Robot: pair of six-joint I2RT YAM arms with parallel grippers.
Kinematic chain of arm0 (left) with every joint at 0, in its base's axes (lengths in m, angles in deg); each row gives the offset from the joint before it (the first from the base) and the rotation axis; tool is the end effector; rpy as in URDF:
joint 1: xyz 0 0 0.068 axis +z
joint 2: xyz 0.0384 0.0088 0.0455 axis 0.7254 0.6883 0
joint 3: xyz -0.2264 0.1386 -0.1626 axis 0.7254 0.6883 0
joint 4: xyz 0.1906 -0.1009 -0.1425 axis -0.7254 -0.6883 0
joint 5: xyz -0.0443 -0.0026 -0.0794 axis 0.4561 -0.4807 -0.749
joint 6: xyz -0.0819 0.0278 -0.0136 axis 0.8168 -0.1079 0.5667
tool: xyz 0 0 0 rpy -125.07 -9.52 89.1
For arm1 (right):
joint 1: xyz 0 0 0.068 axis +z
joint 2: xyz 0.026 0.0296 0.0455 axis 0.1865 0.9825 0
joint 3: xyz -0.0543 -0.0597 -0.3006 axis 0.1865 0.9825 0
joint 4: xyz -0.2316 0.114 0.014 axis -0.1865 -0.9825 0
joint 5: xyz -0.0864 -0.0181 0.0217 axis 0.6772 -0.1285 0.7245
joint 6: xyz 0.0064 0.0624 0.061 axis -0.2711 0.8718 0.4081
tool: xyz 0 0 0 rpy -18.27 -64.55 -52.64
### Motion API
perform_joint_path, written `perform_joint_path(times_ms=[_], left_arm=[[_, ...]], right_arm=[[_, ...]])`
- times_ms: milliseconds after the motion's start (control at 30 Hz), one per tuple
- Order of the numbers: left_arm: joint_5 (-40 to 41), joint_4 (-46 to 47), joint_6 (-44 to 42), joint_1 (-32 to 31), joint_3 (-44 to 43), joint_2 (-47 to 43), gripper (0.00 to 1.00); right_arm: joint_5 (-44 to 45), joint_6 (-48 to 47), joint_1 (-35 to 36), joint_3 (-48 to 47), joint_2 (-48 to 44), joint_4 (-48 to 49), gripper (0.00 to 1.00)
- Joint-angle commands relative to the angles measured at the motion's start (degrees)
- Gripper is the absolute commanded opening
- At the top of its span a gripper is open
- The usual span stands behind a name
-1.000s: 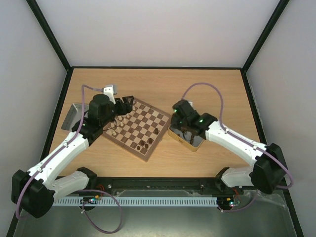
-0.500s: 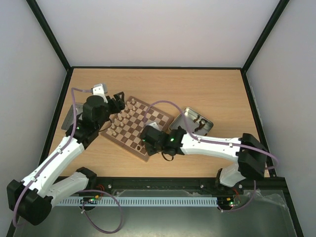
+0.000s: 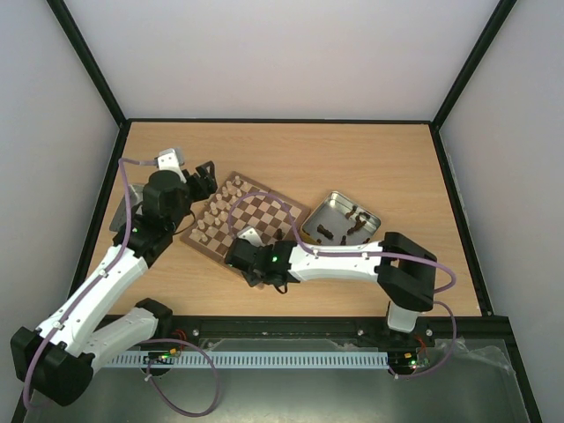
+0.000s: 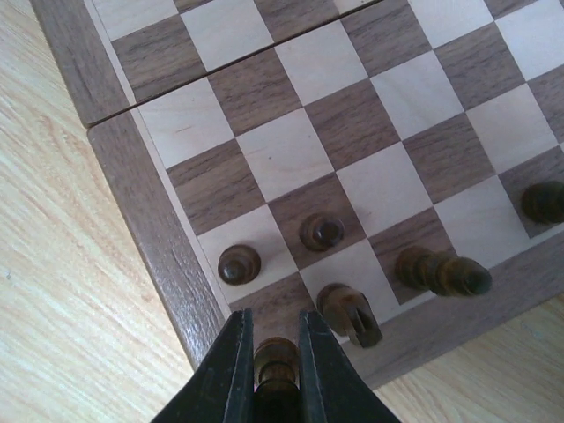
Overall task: Set up the chess pieces on the board
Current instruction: Place the chess piece on the chessboard.
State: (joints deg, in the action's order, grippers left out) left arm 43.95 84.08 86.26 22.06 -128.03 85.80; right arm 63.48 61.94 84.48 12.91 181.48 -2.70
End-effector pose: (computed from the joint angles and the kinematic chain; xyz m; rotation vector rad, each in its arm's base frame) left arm 0.2188 -0.0808 0.3575 -0.2878 1.7845 -0.5158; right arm 0.1194 0.3622 0.2064 -0.8744 2.5239 0.4242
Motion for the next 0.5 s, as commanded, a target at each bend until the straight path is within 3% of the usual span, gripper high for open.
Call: perform_joint_path(times_ms=[0, 467], left_arm=[[0.80, -0.31, -0.70, 0.62, -1.19, -0.17, 0.79], [-0.29, 0.13, -0.96, 1.59, -0.25, -0.56, 0.79]], right_arm=[[4.05, -1.63, 0.71, -3.00, 2.83, 1.35, 0.04], [2.96, -1.14, 0.71, -2.90, 4.58, 0.99, 0.09]])
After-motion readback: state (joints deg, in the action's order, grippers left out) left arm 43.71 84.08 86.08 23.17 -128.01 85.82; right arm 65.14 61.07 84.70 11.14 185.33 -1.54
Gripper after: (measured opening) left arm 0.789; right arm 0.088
